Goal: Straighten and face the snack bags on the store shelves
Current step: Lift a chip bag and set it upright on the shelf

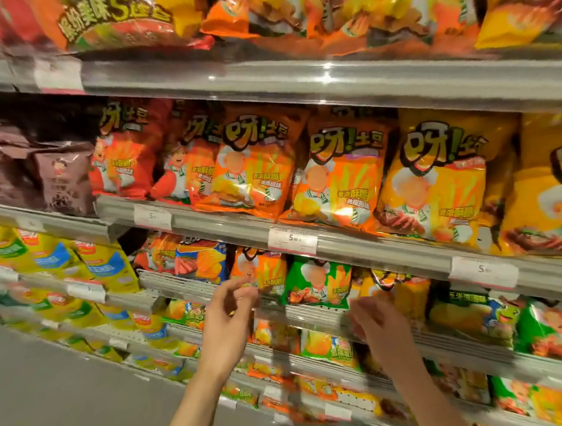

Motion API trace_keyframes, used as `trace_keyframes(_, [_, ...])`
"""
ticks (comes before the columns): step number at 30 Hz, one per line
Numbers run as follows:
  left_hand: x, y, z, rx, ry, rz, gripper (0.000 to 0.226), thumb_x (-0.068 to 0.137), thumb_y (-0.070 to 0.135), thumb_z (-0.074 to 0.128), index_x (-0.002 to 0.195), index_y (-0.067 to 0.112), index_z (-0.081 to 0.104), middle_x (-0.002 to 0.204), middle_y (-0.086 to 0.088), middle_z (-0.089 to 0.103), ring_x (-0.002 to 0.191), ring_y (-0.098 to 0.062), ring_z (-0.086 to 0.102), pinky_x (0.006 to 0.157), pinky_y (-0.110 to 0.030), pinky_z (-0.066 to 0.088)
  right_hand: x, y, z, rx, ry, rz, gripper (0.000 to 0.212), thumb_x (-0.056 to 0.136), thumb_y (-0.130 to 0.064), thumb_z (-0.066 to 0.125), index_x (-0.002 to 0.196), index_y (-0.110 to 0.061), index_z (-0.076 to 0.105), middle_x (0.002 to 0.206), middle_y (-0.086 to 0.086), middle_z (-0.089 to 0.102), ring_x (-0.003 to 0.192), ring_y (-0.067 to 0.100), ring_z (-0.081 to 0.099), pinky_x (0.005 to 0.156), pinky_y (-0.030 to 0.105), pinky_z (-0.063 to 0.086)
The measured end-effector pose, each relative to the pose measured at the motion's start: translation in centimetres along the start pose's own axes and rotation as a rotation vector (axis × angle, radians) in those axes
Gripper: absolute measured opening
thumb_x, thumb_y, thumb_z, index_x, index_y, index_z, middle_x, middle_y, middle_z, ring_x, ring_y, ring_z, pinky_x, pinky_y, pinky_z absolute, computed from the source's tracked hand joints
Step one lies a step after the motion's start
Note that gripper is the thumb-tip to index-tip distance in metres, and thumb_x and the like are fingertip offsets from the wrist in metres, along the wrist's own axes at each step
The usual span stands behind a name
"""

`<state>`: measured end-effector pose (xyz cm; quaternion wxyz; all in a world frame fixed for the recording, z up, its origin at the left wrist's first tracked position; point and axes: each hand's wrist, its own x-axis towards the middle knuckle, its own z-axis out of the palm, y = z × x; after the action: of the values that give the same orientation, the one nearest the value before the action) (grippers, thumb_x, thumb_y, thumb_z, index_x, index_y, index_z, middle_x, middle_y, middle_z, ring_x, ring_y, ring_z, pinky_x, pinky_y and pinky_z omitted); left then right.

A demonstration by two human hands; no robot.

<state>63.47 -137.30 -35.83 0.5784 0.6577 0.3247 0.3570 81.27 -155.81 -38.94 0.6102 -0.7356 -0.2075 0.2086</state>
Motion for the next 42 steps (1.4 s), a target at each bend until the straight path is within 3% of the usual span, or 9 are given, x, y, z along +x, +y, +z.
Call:
trace_keyframes(12, [8.2,-3.9,-9.6,-0.018,0.06,-0.014,0.015,0.102,0.027,0.061,0.115,0.03,0.068,0.105,0.009,0.077,0.1,-0.009,0.072,0.087,-0.027,0.055,5.3,0.1,14.5,-0.046,-0.066,0.025,0.012,0.099,-0.017,0.065,0.093,-0.023,0.075,0.084,0.001,0.077,0.079,0.02,0.072,0.076,0.035,0.058])
trace_keyframes(18, [13.8,-6.9,-15.3,0.06,-0.009,-0.063,0.012,0.104,0.027,0.058,0.113,0.028,0.067,0.115,0.005,0.072,0.11,-0.017,0.067,0.098,-0.038,0.053,6.9,0.0,24.1,-0.133,-0.06,0.084,0.013,0.099,-0.013,0.066,0.096,-0.025,0.07,0.086,-0.009,0.069,0.083,0.013,0.062,0.074,0.014,0.046])
trace_keyframes(23, [19.4,-9.2,-17.5,0.301,-0.102,0.053,0.024,0.1,0.021,0.065,0.123,0.012,0.064,0.11,-0.007,0.07,0.104,-0.021,0.065,0.097,-0.04,0.05,9.3,-1.2,30.0,-0.257,-0.083,0.116,0.032,0.104,-0.016,0.059,0.135,-0.01,0.058,0.117,0.003,0.064,0.093,0.009,0.061,0.072,0.009,0.044])
trace_keyframes(26, [22.0,-9.6,-17.4,0.309,-0.212,0.112,0.02,0.099,0.016,0.066,0.118,0.014,0.066,0.104,-0.009,0.072,0.097,-0.026,0.069,0.09,-0.05,0.055,10.2,-1.9,32.0,-0.416,0.018,0.089,0.04,0.103,-0.031,0.059,0.139,-0.016,0.052,0.104,0.0,0.064,0.08,0.012,0.06,0.068,0.022,0.044])
trace_keyframes(30, [24.1,-10.6,-16.6,0.364,-0.33,0.108,0.031,0.101,0.029,0.062,0.13,0.019,0.059,0.097,0.008,0.077,0.088,-0.005,0.074,0.082,-0.035,0.06,10.6,-2.1,33.3,-0.441,0.141,0.094,0.033,0.102,-0.036,0.058,0.13,-0.019,0.054,0.087,-0.016,0.051,0.07,-0.001,0.054,0.057,0.007,0.04])
trace_keyframes(33, [24.5,-11.0,-16.3,0.375,-0.335,0.055,0.039,0.101,0.041,0.06,0.135,0.023,0.056,0.095,0.013,0.076,0.081,0.002,0.072,0.071,-0.02,0.055,11.0,-2.3,33.5,-0.426,0.19,0.084,0.028,0.101,-0.034,0.06,0.125,-0.02,0.059,0.1,-0.014,0.057,0.085,0.004,0.059,0.076,0.01,0.047])
trace_keyframes(35, [24.7,-11.1,-16.4,0.326,-0.313,0.034,0.043,0.1,0.044,0.061,0.136,0.021,0.056,0.102,0.007,0.076,0.089,-0.006,0.072,0.077,-0.029,0.059,11.4,-2.4,33.4,-0.385,0.194,0.061,0.016,0.101,-0.029,0.061,0.113,-0.019,0.063,0.104,-0.006,0.063,0.092,0.011,0.064,0.086,0.027,0.053])
trace_keyframes(38, [24.6,-11.1,-16.8,0.248,-0.254,0.054,0.039,0.099,0.043,0.063,0.131,0.02,0.06,0.099,0.007,0.075,0.087,-0.005,0.072,0.079,-0.036,0.061,11.3,-2.9,33.3,-0.338,0.195,0.039,0.003,0.101,-0.027,0.063,0.101,-0.025,0.061,0.091,-0.012,0.064,0.077,-0.003,0.062,0.071,0.014,0.047])
trace_keyframes(42, [24.4,-11.2,-17.4,0.16,-0.207,0.064,0.028,0.096,0.043,0.066,0.122,0.033,0.06,0.096,0.009,0.074,0.085,-0.004,0.07,0.075,-0.033,0.059,10.8,-3.5,33.5,-0.245,0.233,-0.001,0.022,0.098,-0.024,0.068,0.088,-0.039,0.056,0.09,-0.019,0.061,0.077,-0.02,0.058,0.066,0.002,0.044])
